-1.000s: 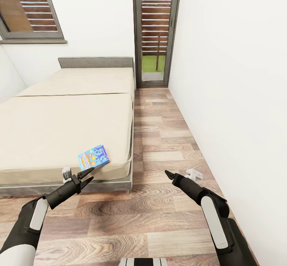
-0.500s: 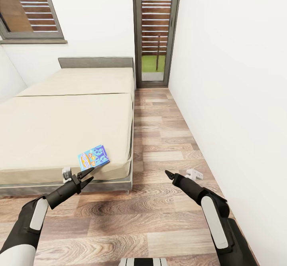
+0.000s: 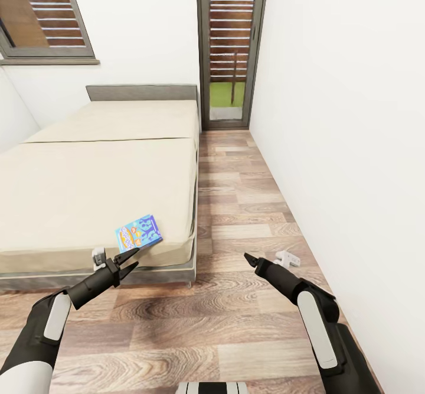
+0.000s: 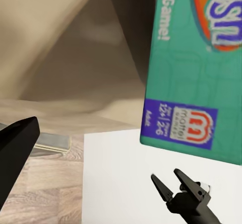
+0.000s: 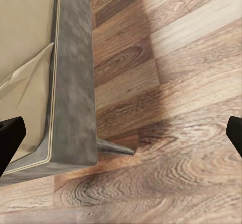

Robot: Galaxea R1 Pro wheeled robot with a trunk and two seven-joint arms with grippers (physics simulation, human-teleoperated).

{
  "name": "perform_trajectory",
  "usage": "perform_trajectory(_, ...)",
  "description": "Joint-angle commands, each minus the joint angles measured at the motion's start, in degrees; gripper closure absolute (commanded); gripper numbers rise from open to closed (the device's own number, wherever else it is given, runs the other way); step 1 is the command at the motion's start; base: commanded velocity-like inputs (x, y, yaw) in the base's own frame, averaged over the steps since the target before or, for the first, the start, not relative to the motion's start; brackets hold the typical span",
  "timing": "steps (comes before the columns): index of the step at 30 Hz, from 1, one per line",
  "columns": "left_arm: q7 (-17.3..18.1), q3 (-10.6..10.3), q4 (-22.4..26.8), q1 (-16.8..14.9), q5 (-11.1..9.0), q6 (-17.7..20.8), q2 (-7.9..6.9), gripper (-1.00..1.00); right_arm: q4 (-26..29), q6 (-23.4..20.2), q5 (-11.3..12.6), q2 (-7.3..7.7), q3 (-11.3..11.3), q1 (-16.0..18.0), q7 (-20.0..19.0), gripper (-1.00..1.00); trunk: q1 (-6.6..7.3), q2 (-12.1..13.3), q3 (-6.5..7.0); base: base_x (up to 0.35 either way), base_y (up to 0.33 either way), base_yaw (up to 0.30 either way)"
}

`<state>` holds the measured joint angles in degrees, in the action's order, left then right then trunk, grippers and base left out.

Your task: Put all the toys in the child's room - the three board games (two on the bed and one on the table), the two jigsaw puzzles on the table, and the tennis ball on the table - inside the toy box on the table in the child's room.

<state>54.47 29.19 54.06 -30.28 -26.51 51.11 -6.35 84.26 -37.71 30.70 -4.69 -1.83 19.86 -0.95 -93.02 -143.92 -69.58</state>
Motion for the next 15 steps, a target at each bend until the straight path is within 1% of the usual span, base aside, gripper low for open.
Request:
perform_trajectory(1,0.2,0.13,-0.01,-0.48,-1.17,-0.59,0.03,-1.0,0.04,-0.35,0.12,-0.06,-0.14,0.04,-0.1,-1.0,0.01,-0.02,-0.04,0.0,0.0,0.0)
perform_trajectory(12,0.2,0.17,-0.01,-0.48,-1.34,-0.58,-0.06,-1.0,0.03,-0.35,0.14,-0.05,-0.12,0.02,-0.1,-1.0,0.01,-0.02,-0.04,0.0,0.0,0.0)
perform_trajectory(15,0.2,0.17,-0.01,-0.48,-1.35,-0.58,-0.06,-1.0,0.03,-0.35,0.13,-0.05,-0.13,0.02,-0.1,-1.0,0.09,0.02,0.63,0.0,0.0,0.0)
